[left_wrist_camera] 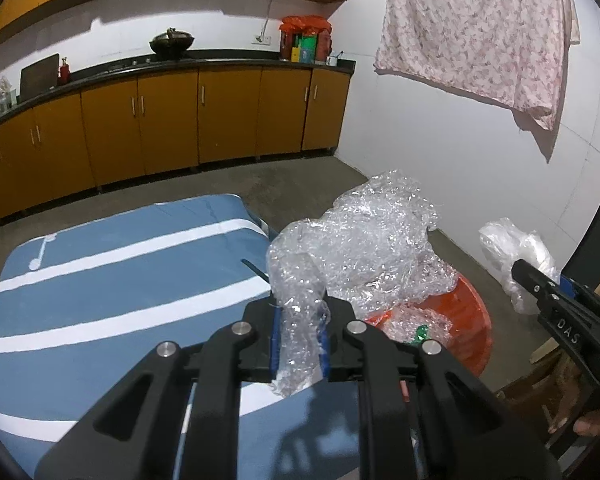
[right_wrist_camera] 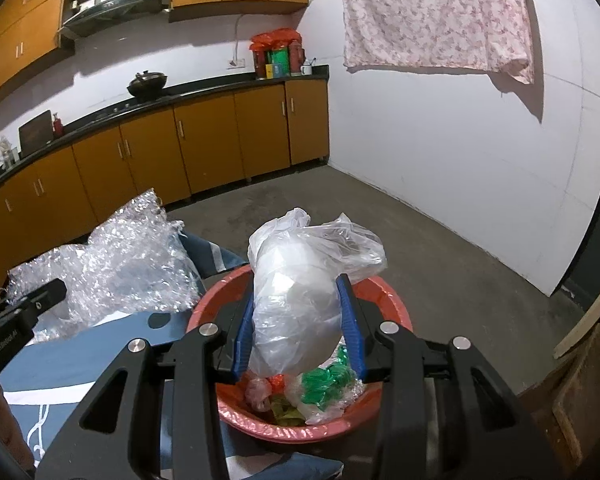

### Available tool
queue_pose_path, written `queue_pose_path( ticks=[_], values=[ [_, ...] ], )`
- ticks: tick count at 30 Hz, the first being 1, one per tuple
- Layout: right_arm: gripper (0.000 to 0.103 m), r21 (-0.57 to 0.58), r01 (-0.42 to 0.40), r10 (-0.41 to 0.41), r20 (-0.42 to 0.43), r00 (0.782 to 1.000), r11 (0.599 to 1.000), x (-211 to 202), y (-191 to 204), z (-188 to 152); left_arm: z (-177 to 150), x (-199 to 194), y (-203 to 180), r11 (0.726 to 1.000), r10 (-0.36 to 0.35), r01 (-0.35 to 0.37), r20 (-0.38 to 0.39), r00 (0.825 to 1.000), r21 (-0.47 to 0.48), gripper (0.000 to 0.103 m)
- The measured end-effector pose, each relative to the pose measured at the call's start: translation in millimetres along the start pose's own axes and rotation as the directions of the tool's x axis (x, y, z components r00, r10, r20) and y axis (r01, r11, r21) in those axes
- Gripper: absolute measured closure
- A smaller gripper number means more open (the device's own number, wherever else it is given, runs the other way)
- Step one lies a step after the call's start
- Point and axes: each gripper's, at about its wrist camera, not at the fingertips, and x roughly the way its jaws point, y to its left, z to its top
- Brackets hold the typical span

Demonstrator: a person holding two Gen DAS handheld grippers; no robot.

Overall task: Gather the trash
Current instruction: 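Carry the white bag and bubble wrap over the orange basket with both tools, then open both tools to drop the white bag and bubble wrap into the basket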

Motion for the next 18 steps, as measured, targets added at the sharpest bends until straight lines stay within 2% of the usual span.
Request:
queue_pose_path(
  ticks=[13, 17, 18],
  values=[
    [0.064, 0.077, 0.033, -0.033, 0.006, 0.999, 0.996, 17.2, -28.7, 11.3, -5.5, 51.8, -41.5, 0.998, -0.064, 0.063, -0.072, 0.995, -0.018, 0.088],
    [0.064, 0.114, 0.010, -0.010, 0.003, 1.000, 0.993, 27.9, -36.9, 15.8, -9.9, 71.8, -54.2, 0.997, -0.083, 0.081, -0.107, 0.991, -0.019, 0.086],
    [0.063, 0.116, 0.000, 0.000, 0.000, 1.000, 0.993, 30.9, -37.5, 16.2, -11.3, 77.2, -56.9, 0.996, -0.090, 0.088, -0.119, 0.989, -0.019, 0.083]
  ],
)
